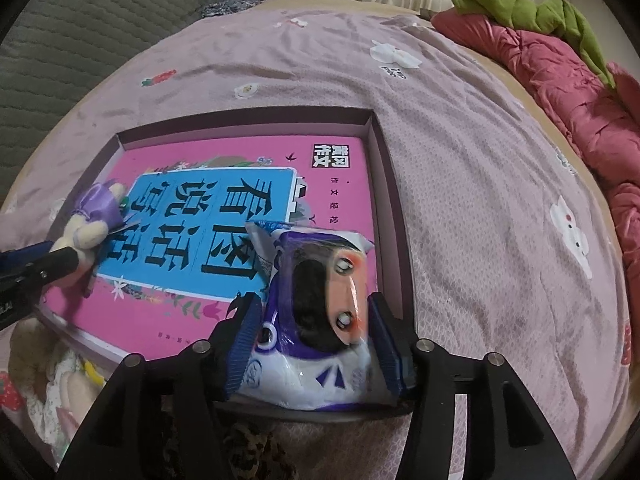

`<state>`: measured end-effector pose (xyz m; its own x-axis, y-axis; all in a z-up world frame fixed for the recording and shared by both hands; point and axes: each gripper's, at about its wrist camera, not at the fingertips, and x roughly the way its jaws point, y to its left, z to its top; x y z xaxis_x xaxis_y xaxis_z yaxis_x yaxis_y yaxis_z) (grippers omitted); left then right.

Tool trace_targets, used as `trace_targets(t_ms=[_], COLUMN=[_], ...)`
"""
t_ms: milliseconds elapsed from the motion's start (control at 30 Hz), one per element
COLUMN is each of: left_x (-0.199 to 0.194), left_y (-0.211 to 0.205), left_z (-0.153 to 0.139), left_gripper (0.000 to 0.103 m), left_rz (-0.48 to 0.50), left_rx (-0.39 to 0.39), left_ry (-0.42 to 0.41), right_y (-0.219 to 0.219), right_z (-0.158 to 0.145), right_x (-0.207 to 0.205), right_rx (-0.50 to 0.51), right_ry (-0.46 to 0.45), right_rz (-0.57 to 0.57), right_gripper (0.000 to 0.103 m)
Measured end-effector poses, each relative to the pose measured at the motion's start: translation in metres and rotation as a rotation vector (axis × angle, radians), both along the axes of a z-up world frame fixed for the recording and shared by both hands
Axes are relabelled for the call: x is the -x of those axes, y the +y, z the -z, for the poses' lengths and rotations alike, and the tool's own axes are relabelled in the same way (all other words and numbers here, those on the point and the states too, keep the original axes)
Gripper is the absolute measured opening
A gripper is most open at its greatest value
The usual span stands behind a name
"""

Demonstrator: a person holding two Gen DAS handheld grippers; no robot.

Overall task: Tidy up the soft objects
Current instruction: 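Set the teddy bear on the book with the left gripper while the right drops the bag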

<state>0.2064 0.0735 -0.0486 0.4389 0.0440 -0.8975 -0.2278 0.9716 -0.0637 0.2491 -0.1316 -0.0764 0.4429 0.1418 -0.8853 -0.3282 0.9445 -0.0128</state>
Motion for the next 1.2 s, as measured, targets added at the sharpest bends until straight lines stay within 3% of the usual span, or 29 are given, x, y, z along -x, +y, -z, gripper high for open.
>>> trace_targets(t_ms=[133, 433, 600, 1200], left_x=[0.002, 0.002, 0.003, 0.018], left_y=[0.001, -0.001, 0.001, 0.007], left_z=[0.001, 0.002, 0.001, -0.011], left_gripper=[0.045, 0.046, 0.046, 0.05], left_rz=[0.001, 0.001, 0.006, 0.011], left_rx=[0.003, -0.004, 0.036, 0.106], left_ry=[0.003, 0.024, 0.023, -0.004], right_y=[-0.005, -0.023, -0.03, -0.031], right_z=[-0.011, -0.039, -0.051, -0.068], right_x=[0.009, 0.029, 0.038, 0.058], right_rx=[-0.045, -0.083, -0.102, -0.15], right_ry=[-0.024, -0.09, -0.11, -0.126], right_rz=[0.0, 0.039, 0.051, 0.058], right_gripper=[0.066, 0.067, 0.067, 0.068])
